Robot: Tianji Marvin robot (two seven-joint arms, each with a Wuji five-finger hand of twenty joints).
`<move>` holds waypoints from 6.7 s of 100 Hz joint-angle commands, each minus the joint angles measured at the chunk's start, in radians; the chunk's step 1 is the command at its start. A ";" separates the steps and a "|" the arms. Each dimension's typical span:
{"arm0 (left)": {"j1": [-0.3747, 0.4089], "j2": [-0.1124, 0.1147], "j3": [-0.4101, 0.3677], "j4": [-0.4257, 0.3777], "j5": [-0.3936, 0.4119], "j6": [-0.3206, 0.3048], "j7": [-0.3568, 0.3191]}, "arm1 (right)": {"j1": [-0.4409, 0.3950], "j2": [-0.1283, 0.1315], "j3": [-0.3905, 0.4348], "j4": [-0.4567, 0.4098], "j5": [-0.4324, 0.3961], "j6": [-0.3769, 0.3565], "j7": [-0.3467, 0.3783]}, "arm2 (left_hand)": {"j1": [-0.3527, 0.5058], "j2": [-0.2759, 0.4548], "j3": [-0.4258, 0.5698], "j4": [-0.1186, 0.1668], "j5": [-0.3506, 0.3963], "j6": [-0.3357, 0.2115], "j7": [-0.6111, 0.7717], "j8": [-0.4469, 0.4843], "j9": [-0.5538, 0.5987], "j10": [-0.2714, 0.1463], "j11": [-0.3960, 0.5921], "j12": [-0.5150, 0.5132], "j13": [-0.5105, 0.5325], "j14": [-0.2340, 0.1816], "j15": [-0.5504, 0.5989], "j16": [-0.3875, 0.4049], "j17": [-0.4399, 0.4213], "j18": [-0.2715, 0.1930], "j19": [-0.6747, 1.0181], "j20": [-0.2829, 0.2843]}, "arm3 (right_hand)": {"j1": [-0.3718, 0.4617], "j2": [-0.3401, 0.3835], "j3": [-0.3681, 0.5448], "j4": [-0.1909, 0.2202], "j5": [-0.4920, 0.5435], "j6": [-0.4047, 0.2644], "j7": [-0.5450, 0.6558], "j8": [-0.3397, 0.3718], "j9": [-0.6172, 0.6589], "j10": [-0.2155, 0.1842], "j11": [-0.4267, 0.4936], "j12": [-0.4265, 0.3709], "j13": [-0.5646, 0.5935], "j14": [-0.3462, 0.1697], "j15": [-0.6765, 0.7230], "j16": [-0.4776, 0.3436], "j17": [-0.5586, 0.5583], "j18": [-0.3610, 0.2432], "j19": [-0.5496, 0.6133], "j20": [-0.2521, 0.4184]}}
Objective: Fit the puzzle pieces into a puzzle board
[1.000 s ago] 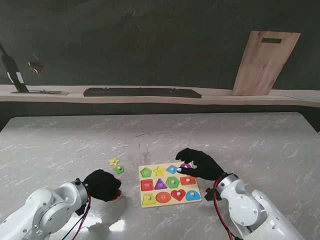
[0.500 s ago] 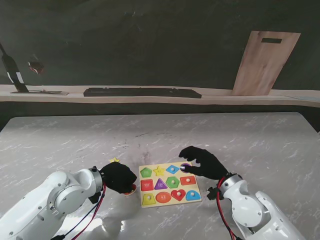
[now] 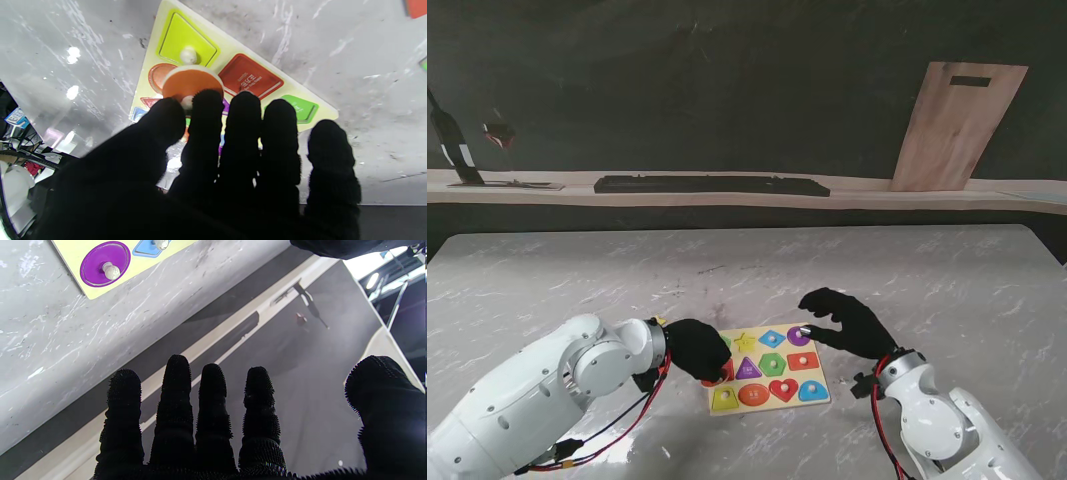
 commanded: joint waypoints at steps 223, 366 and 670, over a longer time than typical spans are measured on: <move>-0.338 -0.128 0.499 0.285 -0.112 -0.071 0.212 | -0.013 -0.008 0.008 -0.021 0.004 0.018 -0.008 | -0.053 -0.005 0.075 0.094 -0.009 -0.069 0.104 0.015 0.035 -0.037 0.076 0.037 0.067 -0.013 0.080 0.026 0.063 -0.013 0.089 0.022 | -0.014 0.029 -0.022 0.027 0.015 -0.020 -0.013 0.010 0.031 -0.025 0.007 0.007 0.018 -0.015 0.008 0.015 -0.012 0.010 0.015 0.016; -0.378 -0.159 0.561 0.340 -0.129 -0.067 0.222 | -0.013 -0.008 0.010 -0.021 0.008 0.019 -0.005 | -0.009 0.029 0.000 0.051 -0.041 -0.073 0.066 -0.001 0.005 -0.023 0.048 0.024 0.046 -0.015 0.062 0.016 0.048 -0.022 0.080 0.017 | -0.020 0.031 -0.023 0.027 0.017 -0.020 -0.014 0.011 0.033 -0.025 0.006 0.007 0.018 -0.014 0.008 0.016 -0.013 0.011 0.014 0.016; -0.368 -0.144 0.569 0.354 -0.024 -0.103 0.296 | -0.011 -0.008 0.010 -0.015 0.012 0.014 -0.004 | 0.077 -0.139 -0.087 -0.118 -0.169 -0.129 0.063 0.068 -0.084 -0.091 0.055 0.218 -0.023 -0.068 0.017 0.070 -0.024 -0.068 0.030 -0.001 | -0.021 0.032 -0.022 0.027 0.019 -0.020 -0.014 0.011 0.043 -0.024 0.008 0.008 0.024 -0.012 0.011 0.018 -0.013 0.012 0.014 0.018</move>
